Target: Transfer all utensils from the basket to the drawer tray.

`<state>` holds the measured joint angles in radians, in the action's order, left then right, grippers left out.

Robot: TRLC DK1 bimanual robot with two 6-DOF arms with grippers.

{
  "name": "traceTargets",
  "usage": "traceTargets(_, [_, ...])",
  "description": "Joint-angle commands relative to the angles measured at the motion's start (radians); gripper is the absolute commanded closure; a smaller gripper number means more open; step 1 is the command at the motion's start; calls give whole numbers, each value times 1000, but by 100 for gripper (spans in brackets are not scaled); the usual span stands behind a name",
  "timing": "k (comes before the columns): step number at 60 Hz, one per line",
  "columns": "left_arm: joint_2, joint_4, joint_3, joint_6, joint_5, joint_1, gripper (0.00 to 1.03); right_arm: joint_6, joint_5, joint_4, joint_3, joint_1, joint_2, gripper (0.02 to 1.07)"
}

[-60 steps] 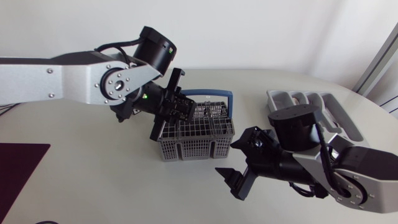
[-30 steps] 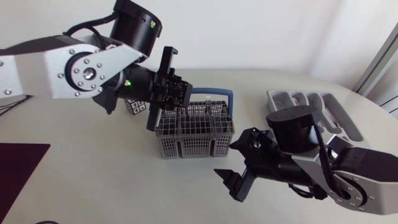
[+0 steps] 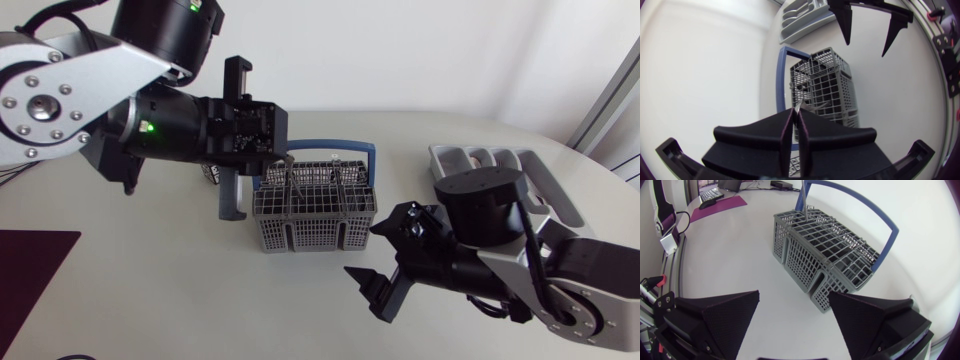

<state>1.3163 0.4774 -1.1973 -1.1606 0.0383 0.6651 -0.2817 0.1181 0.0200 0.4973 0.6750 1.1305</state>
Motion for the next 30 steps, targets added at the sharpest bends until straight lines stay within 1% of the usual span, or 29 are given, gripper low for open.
traceTargets(1, [9, 49, -45, 203, 6, 21, 100, 32, -11, 11, -11, 1, -43, 7])
traceTargets(2, [9, 50, -45, 207, 6, 21, 100, 32, -11, 11, -11, 1, -46, 7])
traceTargets(3, [21, 64, -58, 279, 5, 28, 100, 35, -14, 14, -11, -3, -61, 7])
traceTargets(7, [50, 81, -77, 411, 5, 39, 100, 38, -21, 14, -13, -11, -84, 7])
traceTargets(10, [70, 84, -81, 484, 5, 57, 100, 44, -26, 14, -13, -20, -104, 7])
traceTargets(14, [95, 84, -82, 573, 3, 77, 100, 52, -34, 14, -9, -26, -117, 7])
traceTargets(17, [112, 78, -87, 645, 3, 94, 100, 52, -58, 14, -5, -28, -123, 7])
traceTargets(22, [139, 79, -105, 737, 0, 123, 100, 50, -71, 14, -5, -28, -146, 7])
traceTargets(26, [167, 92, -134, 817, -6, 128, 100, 33, -121, 15, 0, -25, -150, 7])
traceTargets(30, [192, 119, -171, 894, -44, 122, 100, 15, -140, 15, 1, -15, -164, 7])
